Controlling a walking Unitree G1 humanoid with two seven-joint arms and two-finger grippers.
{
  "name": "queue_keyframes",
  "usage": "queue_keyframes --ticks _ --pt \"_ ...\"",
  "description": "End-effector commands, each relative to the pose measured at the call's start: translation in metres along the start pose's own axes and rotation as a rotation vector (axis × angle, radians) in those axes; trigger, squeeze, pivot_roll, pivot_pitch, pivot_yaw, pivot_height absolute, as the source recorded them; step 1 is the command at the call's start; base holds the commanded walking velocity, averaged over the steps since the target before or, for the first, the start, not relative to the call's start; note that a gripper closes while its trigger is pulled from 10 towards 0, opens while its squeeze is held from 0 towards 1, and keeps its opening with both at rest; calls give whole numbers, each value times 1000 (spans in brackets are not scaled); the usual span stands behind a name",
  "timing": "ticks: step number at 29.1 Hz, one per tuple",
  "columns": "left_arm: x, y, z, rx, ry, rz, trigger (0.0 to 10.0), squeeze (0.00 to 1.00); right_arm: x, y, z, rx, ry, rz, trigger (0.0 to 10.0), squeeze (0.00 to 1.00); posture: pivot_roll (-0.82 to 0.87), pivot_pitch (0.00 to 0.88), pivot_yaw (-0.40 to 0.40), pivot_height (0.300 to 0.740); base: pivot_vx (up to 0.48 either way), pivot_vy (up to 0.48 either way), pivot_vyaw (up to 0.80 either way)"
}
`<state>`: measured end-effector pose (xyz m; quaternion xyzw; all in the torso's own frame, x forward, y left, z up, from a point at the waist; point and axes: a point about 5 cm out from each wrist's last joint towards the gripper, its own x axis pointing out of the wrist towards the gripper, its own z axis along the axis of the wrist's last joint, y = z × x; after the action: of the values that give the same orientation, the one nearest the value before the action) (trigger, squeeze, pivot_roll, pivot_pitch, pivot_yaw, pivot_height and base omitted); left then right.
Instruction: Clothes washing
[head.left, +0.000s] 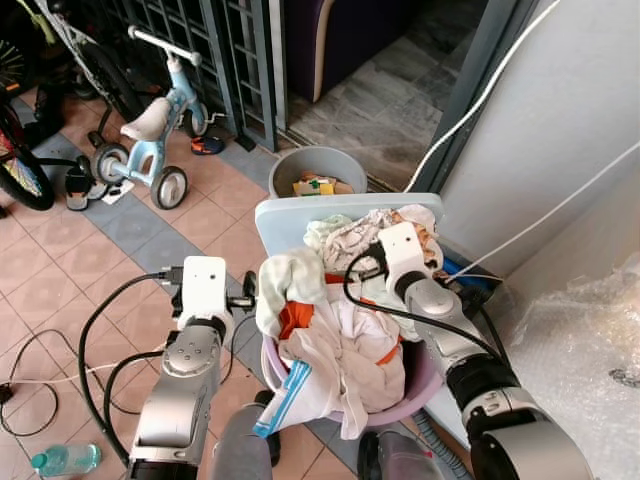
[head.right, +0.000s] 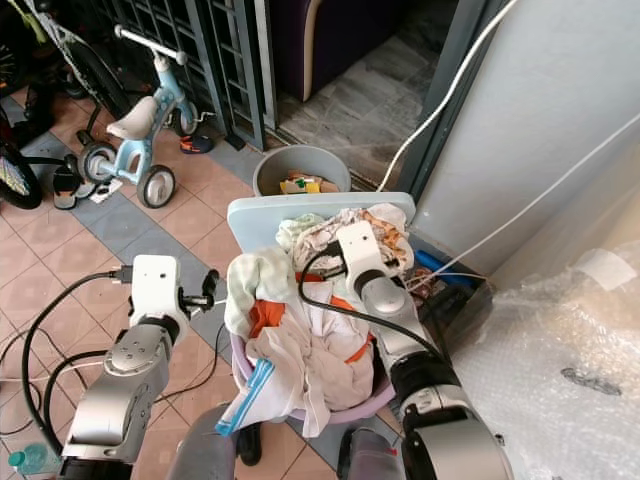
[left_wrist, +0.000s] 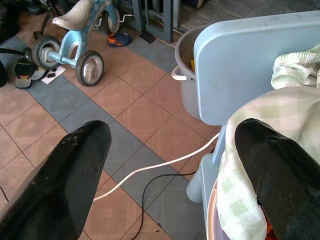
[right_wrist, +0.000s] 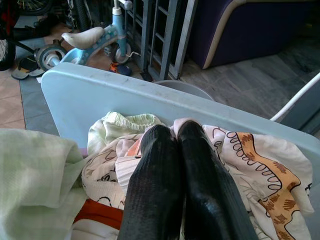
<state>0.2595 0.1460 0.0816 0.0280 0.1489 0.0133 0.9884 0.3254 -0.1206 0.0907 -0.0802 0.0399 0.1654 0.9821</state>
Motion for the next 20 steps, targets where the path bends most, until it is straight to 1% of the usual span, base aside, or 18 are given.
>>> queue_keyframes --ticks 1,2,4,6,7,8,9,10,12,13,15,18,19,20 --pt "0 1 1 -7 -23 13 10000 0 -9 -5 11 33 -69 -13 0 0 53 110 -23 740 0 0 0" --pt "0 1 1 -7 -23 13 10000 0 -9 -5 11 33 -69 -13 0 0 53 110 -23 740 0 0 0" --pt "1 -2 4 -9 -40 6 10000 0 -21 -12 29 47 -173 -64 0 0 43 103 -8 740 0 0 0" --pt "4 -5 7 -7 -49 -5 10000 0 -30 -19 48 34 -265 -120 0 0 33 102 1 740 0 0 0" --pt "4 -5 7 -7 -49 -5 10000 0 -30 -19 48 34 -265 -120 0 0 33 102 1 740 0 0 0" --pt "5 -6 8 -7 -52 -10 10000 0 -32 -24 58 31 -303 -150 0 0 25 100 10 740 0 0 0" --pt "7 -6 10 -6 -59 -16 10000 0 -32 -33 78 45 -372 -209 0 0 18 99 20 740 0 0 0" --pt "8 -6 11 -5 -61 -18 10000 0 -32 -36 84 48 -392 -226 0 0 18 99 20 740 0 0 0" --pt "8 -6 11 -4 -62 -18 10000 0 -32 -37 87 48 -401 -234 0 0 18 99 20 740 0 0 0" --pt "9 -6 12 -2 -63 -22 10000 0 -32 -40 97 33 -431 -243 0 0 13 98 28 740 0 0 0" --pt "9 -6 12 -2 -63 -22 10000 0 -32 -40 97 33 -431 -243 0 0 13 98 28 740 0 0 0" --pt "12 -6 12 4 -66 -25 10000 0 -33 -42 128 1 -523 -228 0 0 11 79 33 740 0 0 0" --pt "13 -6 12 4 -68 -25 10000 0 -34 -41 134 -9 -542 -217 0 0 11 79 33 740 0 0 0" --pt "14 -7 12 5 -69 -26 10000 0 -33 -39 143 1 -568 -193 0 0 8 61 34 740 0 0 0"
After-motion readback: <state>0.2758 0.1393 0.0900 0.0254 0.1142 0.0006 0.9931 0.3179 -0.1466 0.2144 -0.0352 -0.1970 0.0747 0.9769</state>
